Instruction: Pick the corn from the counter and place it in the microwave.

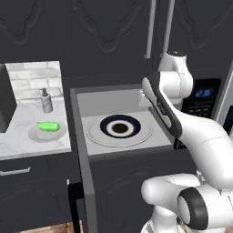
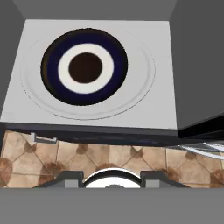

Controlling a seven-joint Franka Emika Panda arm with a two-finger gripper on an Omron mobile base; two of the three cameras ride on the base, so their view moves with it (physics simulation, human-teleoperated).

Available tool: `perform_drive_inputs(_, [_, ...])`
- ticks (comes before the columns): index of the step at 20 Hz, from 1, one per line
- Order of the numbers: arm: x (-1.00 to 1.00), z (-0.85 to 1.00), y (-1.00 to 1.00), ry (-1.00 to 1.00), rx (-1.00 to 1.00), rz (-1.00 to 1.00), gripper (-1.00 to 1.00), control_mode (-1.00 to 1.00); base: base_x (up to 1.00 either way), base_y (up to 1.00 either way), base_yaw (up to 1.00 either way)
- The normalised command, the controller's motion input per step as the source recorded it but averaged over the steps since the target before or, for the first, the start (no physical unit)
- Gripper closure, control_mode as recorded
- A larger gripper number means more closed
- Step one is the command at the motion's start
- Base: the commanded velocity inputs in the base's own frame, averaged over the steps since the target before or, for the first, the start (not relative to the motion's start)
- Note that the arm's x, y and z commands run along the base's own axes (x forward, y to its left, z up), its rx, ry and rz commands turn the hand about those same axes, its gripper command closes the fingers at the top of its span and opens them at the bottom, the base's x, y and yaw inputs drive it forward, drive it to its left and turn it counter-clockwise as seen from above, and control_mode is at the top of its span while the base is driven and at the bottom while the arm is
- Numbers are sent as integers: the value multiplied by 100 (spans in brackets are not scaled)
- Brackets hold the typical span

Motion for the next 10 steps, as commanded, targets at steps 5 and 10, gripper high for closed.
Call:
perform_drive_inputs(5, [-40,-11,0,0,3,0,-100,100,-20,0,0])
perform_drive_inputs(10, [0,0,0,0,0,0,-100,100,-100,-2,0])
